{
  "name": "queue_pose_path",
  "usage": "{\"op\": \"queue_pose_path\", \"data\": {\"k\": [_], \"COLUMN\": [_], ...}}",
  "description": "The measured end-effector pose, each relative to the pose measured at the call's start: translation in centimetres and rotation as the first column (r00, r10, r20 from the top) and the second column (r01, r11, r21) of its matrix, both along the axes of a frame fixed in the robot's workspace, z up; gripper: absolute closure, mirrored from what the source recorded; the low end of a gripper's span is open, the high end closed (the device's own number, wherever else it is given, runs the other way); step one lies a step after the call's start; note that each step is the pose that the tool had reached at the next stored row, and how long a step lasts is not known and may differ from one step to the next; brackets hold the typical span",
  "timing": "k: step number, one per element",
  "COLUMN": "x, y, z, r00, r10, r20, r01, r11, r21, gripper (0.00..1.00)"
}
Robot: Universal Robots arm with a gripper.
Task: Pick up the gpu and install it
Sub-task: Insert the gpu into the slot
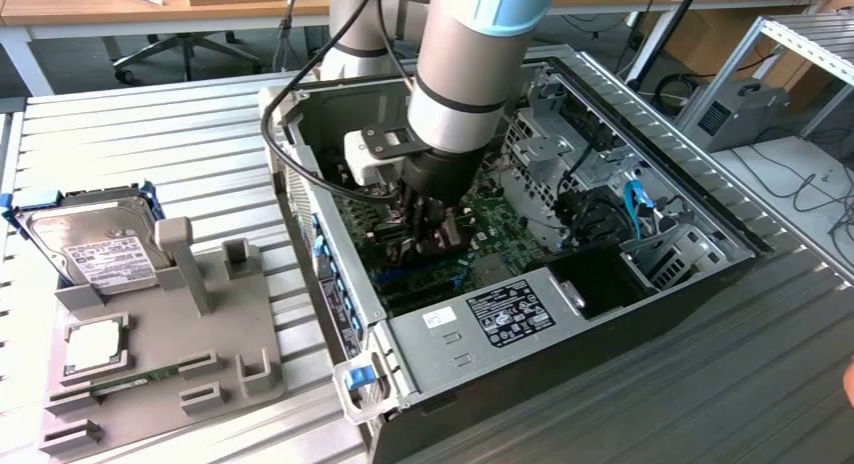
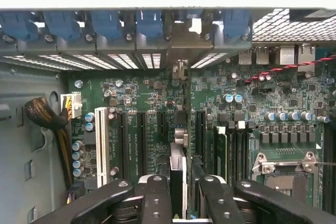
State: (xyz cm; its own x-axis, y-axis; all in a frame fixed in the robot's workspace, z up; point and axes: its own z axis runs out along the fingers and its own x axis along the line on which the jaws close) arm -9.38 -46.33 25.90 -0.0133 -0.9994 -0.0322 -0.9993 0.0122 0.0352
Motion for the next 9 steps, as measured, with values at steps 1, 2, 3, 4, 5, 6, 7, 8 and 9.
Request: {"op": "queue_pose_path", "data": {"k": [1, 2, 3, 4, 5, 6, 7, 8, 9], "x": [0.0, 0.02, 0.02, 0.01, 0.02, 0.01, 0.01, 0.02, 0.02], "y": [0.0, 0.03, 0.03, 0.02, 0.02, 0.01, 0.01, 0.01, 0.01], "z": [-0.09, -0.27, -0.36, -0.38, -0.41, -0.42, -0.43, -0.45, -0.47], "r00": [1.0, 1.0, 1.0, 1.0, 1.0, 1.0, 1.0, 1.0, 1.0], "r10": [0.001, 0.002, 0.002, 0.002, 0.002, 0.002, 0.002, 0.002, 0.002], "r20": [0.0, 0.0009, 0.0008, 0.0, -0.0002, -0.0003, -0.0003, -0.0002, -0.0003], "r01": [-0.001, -0.002, -0.002, -0.002, -0.002, -0.002, -0.002, -0.002, -0.002], "r11": [1.0, 1.0, 1.0, 1.0, 1.0, 1.0, 1.0, 1.0, 1.0], "r21": [0.0001, 0.0022, 0.0021, 0.0007, 0.0005, 0.0003, 0.0002, 0.0004, 0.0003], "gripper": [0.74, 0.74, 0.74, 0.74, 0.74, 0.74, 0.74, 0.74, 0.74]}}
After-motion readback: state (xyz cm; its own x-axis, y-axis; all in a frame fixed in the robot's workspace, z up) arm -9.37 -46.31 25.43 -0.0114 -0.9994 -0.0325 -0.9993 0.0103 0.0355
